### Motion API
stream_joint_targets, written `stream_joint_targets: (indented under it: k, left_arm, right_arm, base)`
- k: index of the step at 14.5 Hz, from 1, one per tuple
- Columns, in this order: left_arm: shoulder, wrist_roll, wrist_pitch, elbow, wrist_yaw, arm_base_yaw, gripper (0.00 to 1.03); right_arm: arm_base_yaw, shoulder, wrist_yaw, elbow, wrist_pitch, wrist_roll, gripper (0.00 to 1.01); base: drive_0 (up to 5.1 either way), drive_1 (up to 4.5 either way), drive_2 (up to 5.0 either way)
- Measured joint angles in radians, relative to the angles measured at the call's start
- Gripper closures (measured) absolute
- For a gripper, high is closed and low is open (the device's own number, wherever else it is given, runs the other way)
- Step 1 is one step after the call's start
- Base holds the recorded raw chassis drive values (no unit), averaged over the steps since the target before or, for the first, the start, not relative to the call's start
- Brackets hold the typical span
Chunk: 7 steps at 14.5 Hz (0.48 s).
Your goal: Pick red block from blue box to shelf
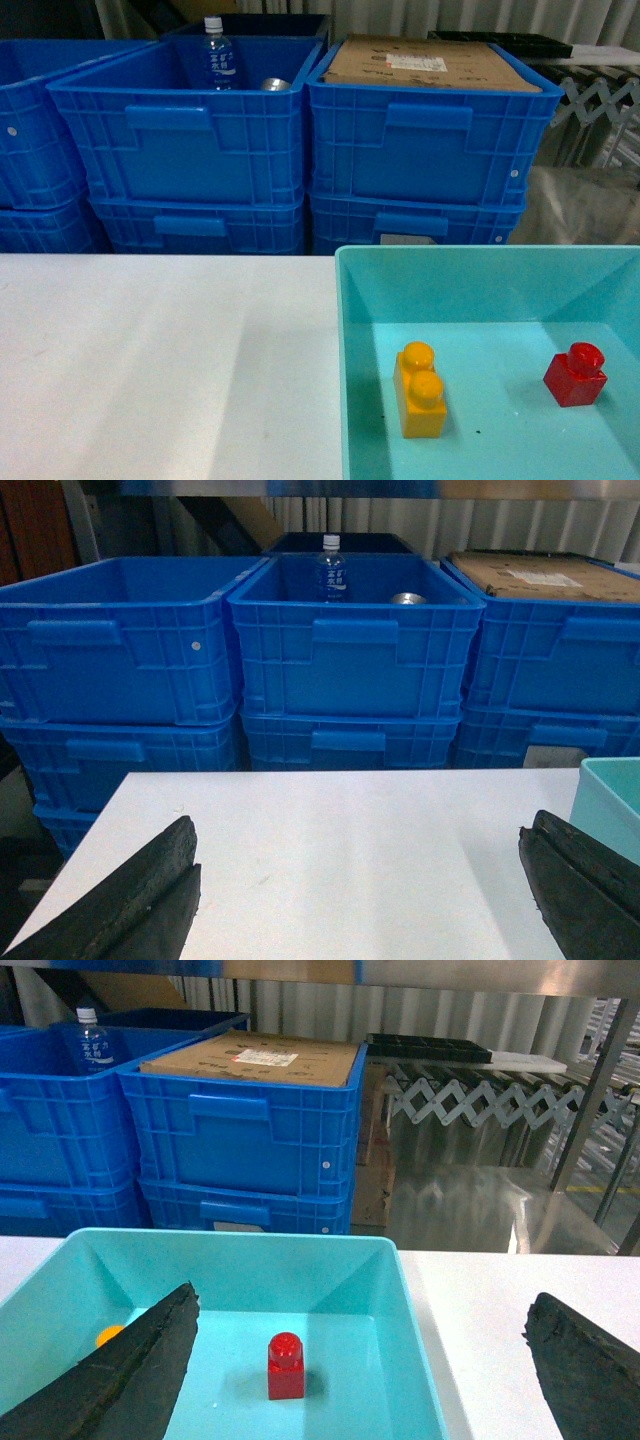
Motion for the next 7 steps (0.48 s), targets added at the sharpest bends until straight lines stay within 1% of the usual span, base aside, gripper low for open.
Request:
stream_joint_targets:
  k: [7]
  left_arm:
    - [0.0,0.0,0.0,0.0,0.0,0.0,0.05]
  right_arm:
    - [0.0,0.0,0.0,0.0,0.0,0.0,0.03]
  base:
    - [0.0,0.0,0.0]
